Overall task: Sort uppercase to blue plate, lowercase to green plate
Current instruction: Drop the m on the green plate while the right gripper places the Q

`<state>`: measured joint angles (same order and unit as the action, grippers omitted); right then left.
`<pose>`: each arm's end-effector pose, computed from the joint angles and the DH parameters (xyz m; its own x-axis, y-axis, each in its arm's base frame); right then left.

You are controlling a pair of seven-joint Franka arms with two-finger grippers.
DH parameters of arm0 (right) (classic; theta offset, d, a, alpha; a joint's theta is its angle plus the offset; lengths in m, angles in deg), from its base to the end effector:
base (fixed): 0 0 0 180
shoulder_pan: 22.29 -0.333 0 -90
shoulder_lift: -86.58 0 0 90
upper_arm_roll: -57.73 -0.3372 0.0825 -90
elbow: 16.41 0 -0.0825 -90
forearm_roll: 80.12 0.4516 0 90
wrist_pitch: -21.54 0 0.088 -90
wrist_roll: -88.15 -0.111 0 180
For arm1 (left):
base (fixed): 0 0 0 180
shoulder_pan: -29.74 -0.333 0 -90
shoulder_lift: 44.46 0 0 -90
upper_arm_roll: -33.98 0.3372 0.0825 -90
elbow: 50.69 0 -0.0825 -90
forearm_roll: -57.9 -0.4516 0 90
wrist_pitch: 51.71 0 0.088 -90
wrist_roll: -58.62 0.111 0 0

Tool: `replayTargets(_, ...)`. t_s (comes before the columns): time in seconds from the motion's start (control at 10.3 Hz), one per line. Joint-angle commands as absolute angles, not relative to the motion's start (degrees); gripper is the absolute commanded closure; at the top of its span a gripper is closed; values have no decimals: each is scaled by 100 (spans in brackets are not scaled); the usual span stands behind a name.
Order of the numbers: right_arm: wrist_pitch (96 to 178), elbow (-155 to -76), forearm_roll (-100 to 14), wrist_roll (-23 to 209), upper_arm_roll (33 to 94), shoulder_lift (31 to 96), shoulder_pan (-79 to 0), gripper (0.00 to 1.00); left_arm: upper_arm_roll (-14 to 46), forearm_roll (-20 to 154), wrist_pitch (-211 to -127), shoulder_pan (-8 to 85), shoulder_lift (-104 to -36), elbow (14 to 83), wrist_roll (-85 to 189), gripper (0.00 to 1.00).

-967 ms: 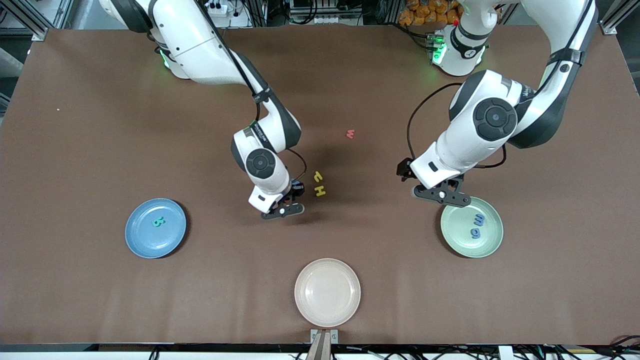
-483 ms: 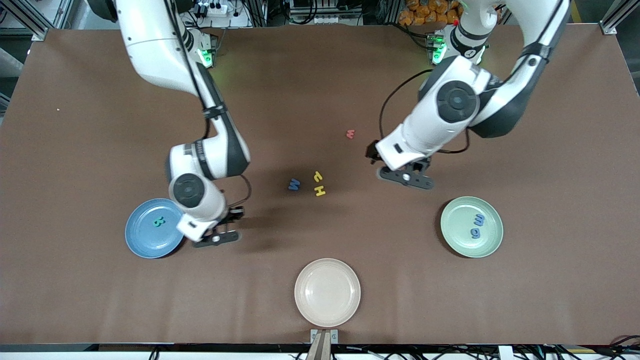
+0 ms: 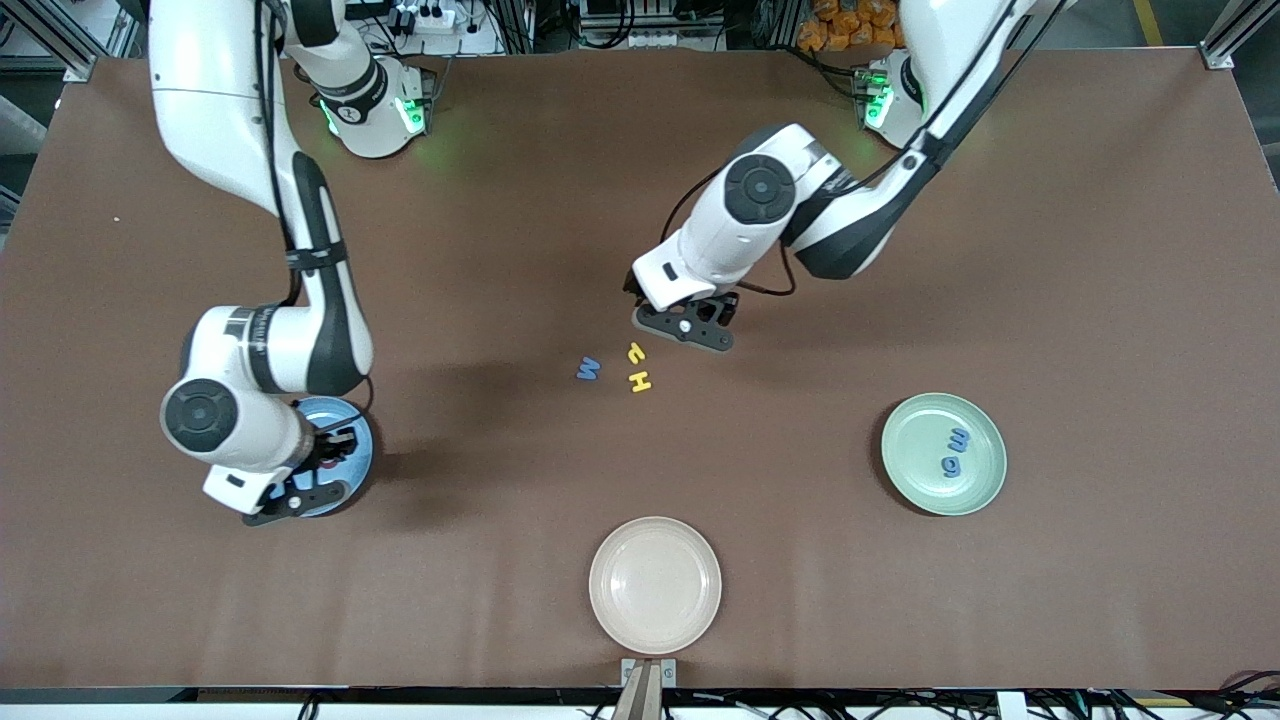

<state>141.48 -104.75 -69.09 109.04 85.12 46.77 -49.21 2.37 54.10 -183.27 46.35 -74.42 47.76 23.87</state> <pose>0.7617 0.0538 0.2482 0.9391 0.3268 -0.1064 0.3377 -0.9350 0.1082 0.5248 -0.5247 0.3117 0.9800 -0.1984 -0.0142 -0.1890 -0.9512 0.2439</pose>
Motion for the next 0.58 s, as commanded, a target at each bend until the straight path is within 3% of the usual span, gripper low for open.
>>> replayTargets(0.0, 14178, -10509, -6756, 11056, 8471, 4694, -4945, 1, 1030, 5193, -18381, 5563, -8161, 4082, 895, 0)
replayTargets(0.48, 14169, -10509, -6720, 10784, 8225, 4668, -5059, 0, 2139, 5263, -18381, 6725, -9077, 3150, -622, 0)
